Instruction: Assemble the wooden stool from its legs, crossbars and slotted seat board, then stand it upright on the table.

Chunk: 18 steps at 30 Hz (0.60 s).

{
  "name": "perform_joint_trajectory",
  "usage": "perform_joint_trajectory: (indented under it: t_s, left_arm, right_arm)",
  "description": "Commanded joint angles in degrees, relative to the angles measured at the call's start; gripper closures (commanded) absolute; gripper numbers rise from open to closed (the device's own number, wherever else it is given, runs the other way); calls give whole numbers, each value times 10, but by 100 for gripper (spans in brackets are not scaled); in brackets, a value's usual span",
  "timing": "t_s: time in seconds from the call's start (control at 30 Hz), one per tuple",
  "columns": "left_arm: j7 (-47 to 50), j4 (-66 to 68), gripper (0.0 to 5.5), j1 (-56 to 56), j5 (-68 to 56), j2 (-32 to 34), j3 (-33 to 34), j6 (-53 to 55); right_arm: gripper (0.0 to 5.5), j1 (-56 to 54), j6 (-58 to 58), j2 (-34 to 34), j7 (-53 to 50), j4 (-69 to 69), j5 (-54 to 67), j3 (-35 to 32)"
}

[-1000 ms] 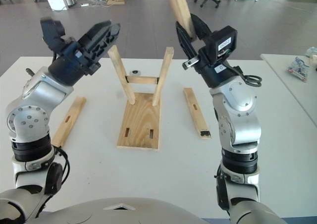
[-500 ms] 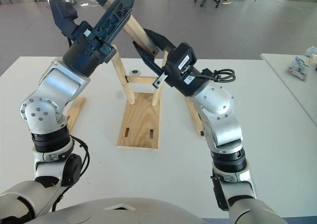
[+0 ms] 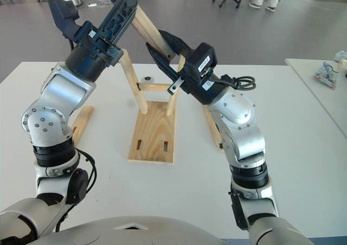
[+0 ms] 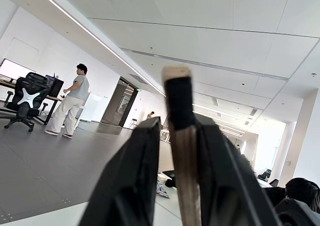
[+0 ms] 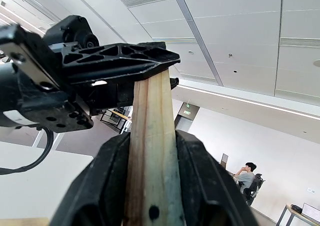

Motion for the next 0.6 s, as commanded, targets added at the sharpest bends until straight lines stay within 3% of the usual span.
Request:
perform_joint_trajectory:
  t_s: [0.03, 0.23, 0.33, 0.43, 0.53, 0.6]
  left_arm:
    - [7, -2, 491, -2, 8, 2, 0, -1]
    - [11, 2, 509, -5, 13, 12, 7, -1]
    - [13, 12, 509, -13, 16, 40, 35, -1]
    - [28, 12, 509, 1, -6, 113, 113, 5]
    - [18, -16, 509, 120, -5, 176, 197, 16]
    - [-48, 34, 509, 209, 59, 196, 192, -6]
  right_arm:
    - [419, 0, 1, -5, 7, -2, -1, -1]
    - [419, 8, 27, -17, 9, -5, -1, 1]
    - [338, 26, 61, -36, 24, -15, 0, 14]
    - [283, 58, 75, -27, 5, -23, 1, 10]
    - [257, 143, 69, -21, -9, -40, -1, 10]
    - [257, 221, 61, -25, -22, -59, -15, 14]
